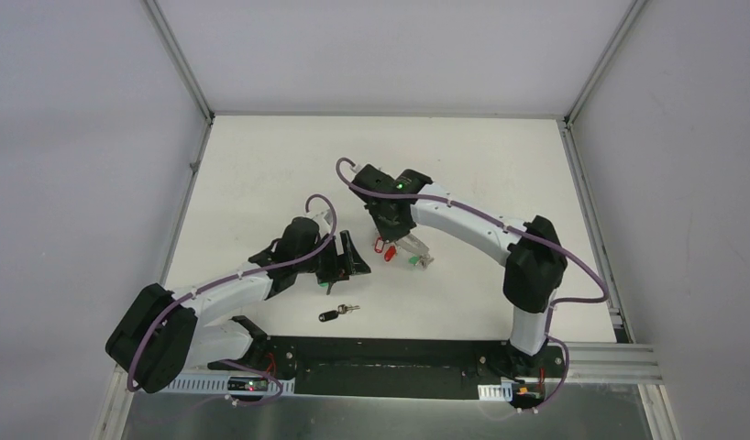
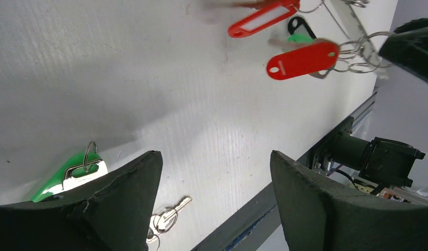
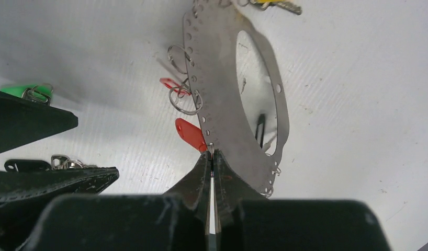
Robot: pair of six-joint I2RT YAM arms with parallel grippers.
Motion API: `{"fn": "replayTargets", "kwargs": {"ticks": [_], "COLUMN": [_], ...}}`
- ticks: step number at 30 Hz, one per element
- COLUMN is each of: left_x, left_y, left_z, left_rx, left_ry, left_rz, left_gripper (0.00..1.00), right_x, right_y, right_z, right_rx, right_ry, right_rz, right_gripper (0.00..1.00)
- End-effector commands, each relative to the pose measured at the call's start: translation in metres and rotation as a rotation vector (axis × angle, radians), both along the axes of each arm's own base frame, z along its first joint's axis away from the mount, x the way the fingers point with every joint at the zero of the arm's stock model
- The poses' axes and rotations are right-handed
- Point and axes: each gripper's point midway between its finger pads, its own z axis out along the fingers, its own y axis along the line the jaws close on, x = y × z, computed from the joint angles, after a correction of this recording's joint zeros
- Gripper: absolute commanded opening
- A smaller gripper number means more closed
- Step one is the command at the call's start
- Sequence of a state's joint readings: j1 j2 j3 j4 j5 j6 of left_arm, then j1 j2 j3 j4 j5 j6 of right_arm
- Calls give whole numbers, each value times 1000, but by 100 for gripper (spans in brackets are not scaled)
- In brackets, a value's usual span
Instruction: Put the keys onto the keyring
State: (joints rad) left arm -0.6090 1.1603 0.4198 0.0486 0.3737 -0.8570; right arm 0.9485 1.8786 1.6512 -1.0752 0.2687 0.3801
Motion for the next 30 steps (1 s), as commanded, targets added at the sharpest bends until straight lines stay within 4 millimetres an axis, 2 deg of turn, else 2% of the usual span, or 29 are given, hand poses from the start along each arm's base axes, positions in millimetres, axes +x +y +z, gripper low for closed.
{"fn": "replayTargets", "kwargs": {"ticks": [1,12,17,23,30], "left_x": [5,5,5,6,5], "left_y": [-1,1,-1,-9,-3], "left_z": [14,20,32,79,154], "left_rx": [-41,-63,-95,-137,-105], "left_ry": [-60,-93,-153,-322,-594], "left_rz": [17,31,16,-86,-171], "left_gripper": [77,78,79,79,79], "right_x": [5,-2,-10,-17,-28], "right_y": [-1,-1,2,3,14], "right_z": [45,60,78,99,125], "right_rx": [77,166,254,356,522], "right_ry": [-78,-115,-164,-263,-355], "right_rz": [53,181,300,408,514], "right_gripper": [0,0,0,0,0]}}
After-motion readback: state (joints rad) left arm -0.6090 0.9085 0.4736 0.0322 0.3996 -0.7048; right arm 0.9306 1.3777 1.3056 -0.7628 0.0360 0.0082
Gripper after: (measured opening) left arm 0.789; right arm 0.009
